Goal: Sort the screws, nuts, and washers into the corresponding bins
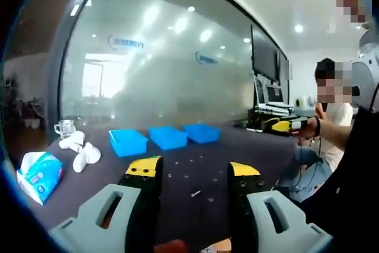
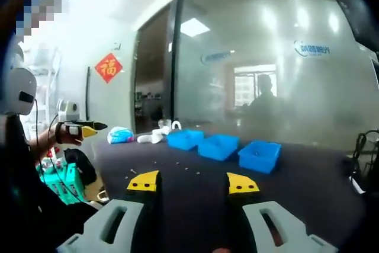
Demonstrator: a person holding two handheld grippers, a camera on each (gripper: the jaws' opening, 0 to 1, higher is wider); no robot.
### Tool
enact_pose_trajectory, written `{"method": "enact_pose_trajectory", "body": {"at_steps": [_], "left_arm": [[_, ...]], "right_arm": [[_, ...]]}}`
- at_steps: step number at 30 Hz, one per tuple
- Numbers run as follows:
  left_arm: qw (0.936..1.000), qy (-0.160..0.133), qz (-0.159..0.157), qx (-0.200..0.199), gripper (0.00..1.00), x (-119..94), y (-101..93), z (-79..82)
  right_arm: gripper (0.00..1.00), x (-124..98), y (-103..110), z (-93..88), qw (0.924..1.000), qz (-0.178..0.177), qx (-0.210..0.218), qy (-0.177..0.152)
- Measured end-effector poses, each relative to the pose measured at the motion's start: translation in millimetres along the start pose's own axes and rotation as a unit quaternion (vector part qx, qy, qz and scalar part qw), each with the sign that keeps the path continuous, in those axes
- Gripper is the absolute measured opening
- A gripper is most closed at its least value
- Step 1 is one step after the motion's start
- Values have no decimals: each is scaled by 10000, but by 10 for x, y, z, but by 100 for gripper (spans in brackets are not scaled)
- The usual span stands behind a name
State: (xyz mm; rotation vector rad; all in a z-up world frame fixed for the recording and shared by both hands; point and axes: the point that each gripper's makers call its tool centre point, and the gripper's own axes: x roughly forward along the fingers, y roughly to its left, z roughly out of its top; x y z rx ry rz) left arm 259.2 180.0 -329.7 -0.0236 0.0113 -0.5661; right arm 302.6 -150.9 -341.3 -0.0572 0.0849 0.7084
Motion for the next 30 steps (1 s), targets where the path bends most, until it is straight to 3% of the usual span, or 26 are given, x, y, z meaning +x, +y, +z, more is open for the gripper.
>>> {"method": "enact_pose_trajectory", "body": {"at_steps": [5,8,10,17,22,30], "left_arm": [[10000,50,0,48,38,-34,-11,-23],[9999,74,22,69,38,-67,-1,-26],[9999,74,41,88,38,-89,6,-20],[9999,-2,140,68,38,-154,34,-6],[9997,-46,229,51,38,-203,61,-2],[9994,-56,336,7,38,-274,101,-34]], "right_arm": [[38,30,54,37,9995,244,-104,145],[39,80,160,67,9975,623,-113,314],[39,136,249,42,9936,924,-199,617],[39,433,421,70,9794,1535,-751,1075],[39,725,610,121,9625,2080,-1179,1281],[40,1190,1004,61,9230,2843,-1922,1743]]}}
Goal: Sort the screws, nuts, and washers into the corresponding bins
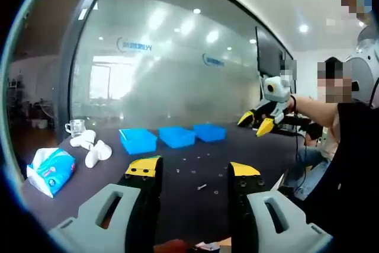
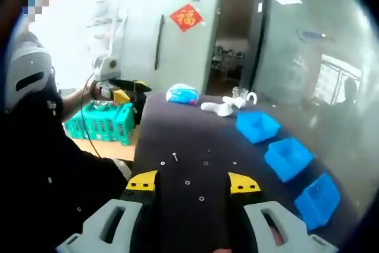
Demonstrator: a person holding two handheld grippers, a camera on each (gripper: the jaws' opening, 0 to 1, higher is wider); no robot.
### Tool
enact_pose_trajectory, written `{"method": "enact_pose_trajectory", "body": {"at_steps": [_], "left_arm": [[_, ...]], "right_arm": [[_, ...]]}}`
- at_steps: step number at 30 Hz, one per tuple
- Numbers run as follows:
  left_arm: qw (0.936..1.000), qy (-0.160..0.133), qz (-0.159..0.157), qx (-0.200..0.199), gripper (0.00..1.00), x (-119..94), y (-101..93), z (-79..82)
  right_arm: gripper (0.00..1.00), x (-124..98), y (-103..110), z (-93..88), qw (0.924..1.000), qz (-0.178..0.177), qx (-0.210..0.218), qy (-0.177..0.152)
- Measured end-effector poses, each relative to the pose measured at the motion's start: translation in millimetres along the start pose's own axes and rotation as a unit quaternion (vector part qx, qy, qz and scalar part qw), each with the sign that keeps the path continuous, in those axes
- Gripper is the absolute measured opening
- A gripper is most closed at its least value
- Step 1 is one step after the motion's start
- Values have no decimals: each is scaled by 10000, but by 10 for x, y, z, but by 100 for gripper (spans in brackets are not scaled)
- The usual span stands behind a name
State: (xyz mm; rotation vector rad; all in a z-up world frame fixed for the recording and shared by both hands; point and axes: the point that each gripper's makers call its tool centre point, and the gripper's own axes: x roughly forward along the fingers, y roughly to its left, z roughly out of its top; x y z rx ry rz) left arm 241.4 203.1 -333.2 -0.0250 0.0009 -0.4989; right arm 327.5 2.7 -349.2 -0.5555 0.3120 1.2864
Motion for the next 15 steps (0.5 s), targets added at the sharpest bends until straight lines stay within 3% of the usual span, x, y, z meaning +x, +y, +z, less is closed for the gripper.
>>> {"method": "enact_pose_trajectory", "body": {"at_steps": [9,15], "left_arm": [[9999,1,99,-130,38,-80,33,-65],[9997,-28,137,-203,38,-108,38,-93]], "right_arm": [[37,664,125,42,9938,633,-539,740],[34,1054,263,24,9847,999,-860,1139]]}}
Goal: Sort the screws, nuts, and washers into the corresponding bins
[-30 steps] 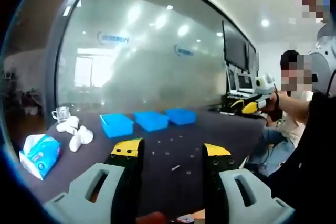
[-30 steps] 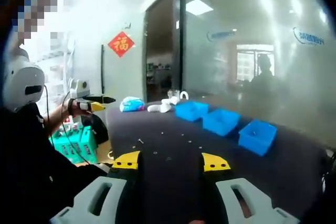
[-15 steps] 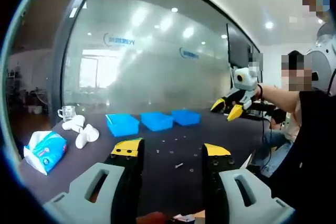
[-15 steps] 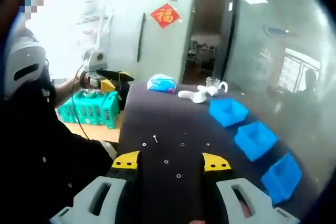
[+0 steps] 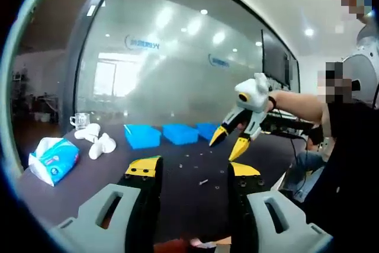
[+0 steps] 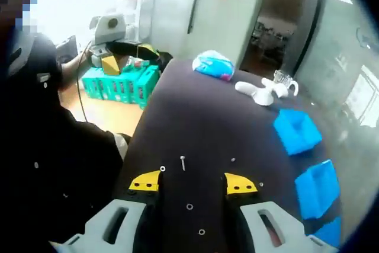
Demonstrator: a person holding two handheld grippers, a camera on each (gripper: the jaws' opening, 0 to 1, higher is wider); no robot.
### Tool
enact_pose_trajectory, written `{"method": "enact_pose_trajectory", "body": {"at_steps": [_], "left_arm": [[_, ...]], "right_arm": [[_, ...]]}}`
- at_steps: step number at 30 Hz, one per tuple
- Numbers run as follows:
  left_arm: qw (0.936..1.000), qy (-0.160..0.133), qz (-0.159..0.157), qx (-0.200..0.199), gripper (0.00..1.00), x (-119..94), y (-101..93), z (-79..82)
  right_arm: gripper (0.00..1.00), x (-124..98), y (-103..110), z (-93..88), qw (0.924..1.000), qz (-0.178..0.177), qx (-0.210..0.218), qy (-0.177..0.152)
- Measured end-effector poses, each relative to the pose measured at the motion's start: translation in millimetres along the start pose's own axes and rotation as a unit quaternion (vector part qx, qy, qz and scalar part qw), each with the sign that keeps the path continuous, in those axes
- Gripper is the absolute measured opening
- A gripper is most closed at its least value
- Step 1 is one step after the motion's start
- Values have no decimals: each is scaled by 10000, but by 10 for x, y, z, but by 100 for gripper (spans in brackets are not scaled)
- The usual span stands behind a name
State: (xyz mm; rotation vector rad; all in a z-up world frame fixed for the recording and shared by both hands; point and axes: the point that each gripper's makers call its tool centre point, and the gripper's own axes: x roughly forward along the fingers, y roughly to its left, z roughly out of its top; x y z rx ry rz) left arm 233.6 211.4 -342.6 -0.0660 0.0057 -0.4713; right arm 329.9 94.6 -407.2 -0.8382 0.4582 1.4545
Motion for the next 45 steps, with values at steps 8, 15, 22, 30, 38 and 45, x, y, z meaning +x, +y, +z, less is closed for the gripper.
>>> {"method": "enact_pose_trajectory", "body": {"at_steps": [8,15,22,30,38,45], "left_arm": [[10000,30,1,-17,38,-24,-26,-37],[10000,35,27,-84,38,-51,-16,-76],[9999,38,72,-122,38,-64,13,-93],[9998,48,90,-159,38,-64,36,-110],[9998,47,77,-185,38,-48,37,-118],[9998,31,63,-189,38,-50,29,-108]], "right_arm": [[26,411,137,-12,9970,449,-289,554],[19,571,192,-67,9925,742,-437,868],[12,644,176,-108,9902,889,-319,1030],[5,657,194,-177,9871,1068,-92,1185],[0,638,274,-159,9864,1142,-165,1172],[0,518,228,-85,9913,947,-39,911]]}}
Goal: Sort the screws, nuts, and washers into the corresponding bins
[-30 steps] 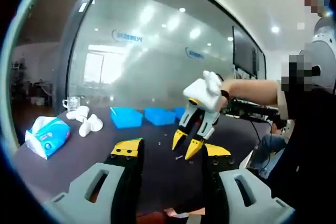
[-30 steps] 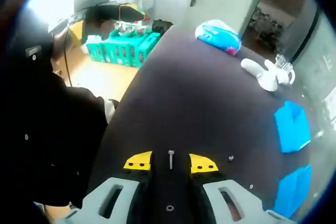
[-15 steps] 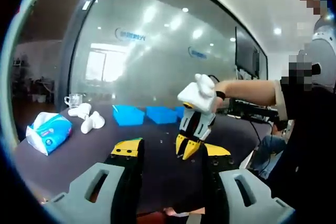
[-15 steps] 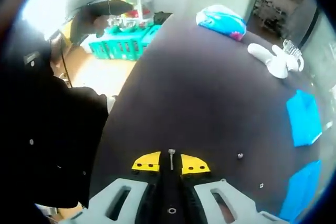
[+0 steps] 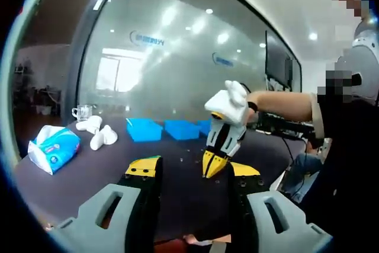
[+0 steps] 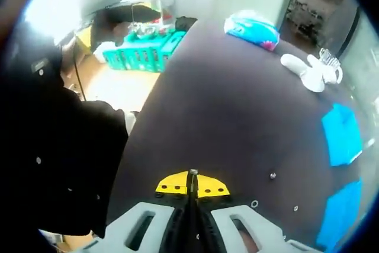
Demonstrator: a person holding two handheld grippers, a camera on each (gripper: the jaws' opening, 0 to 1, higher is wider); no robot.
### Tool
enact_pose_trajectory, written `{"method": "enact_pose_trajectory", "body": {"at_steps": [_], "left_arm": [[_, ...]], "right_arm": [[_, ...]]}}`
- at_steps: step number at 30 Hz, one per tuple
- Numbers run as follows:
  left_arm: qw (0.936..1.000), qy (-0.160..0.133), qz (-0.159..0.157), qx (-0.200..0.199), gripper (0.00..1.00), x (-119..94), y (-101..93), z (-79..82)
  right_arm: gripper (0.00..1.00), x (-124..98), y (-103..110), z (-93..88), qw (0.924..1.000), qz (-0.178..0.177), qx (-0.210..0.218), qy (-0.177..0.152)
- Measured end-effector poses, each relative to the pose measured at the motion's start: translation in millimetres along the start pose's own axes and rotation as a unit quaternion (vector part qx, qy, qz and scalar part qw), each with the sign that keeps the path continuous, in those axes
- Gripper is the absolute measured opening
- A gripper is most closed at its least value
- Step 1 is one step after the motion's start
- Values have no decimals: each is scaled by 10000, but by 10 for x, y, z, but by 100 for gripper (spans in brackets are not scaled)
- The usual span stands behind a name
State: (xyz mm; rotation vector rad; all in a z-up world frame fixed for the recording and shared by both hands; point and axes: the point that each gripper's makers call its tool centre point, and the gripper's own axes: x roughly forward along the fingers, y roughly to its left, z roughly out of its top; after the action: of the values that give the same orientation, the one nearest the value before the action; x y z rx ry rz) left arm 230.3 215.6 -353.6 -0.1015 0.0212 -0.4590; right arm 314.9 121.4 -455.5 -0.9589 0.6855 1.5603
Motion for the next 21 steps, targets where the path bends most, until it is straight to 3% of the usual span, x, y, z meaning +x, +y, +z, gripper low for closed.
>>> {"method": "enact_pose_trajectory", "body": {"at_steps": [5,8,11,15,18,21], "left_arm": [[10000,-27,-38,10,38,16,-15,25],[10000,-39,-67,32,38,36,-17,42],[9999,-66,-88,49,38,52,-15,74],[9998,-97,-127,81,38,79,-9,113],[9997,-94,-193,90,38,125,-37,130],[9994,-77,-292,138,38,175,-92,144]], "right_arm": [[0,-200,-66,35,9978,-340,303,-486],[0,-388,-130,35,9923,-653,579,-883],[0,-645,-185,-3,9807,-1057,929,-1354],[0,-990,-237,-115,9590,-1596,1339,-1921],[0,-1184,-182,-203,9468,-1761,1440,-2276],[0,-1425,-210,-416,9234,-2262,1749,-2561]]}}
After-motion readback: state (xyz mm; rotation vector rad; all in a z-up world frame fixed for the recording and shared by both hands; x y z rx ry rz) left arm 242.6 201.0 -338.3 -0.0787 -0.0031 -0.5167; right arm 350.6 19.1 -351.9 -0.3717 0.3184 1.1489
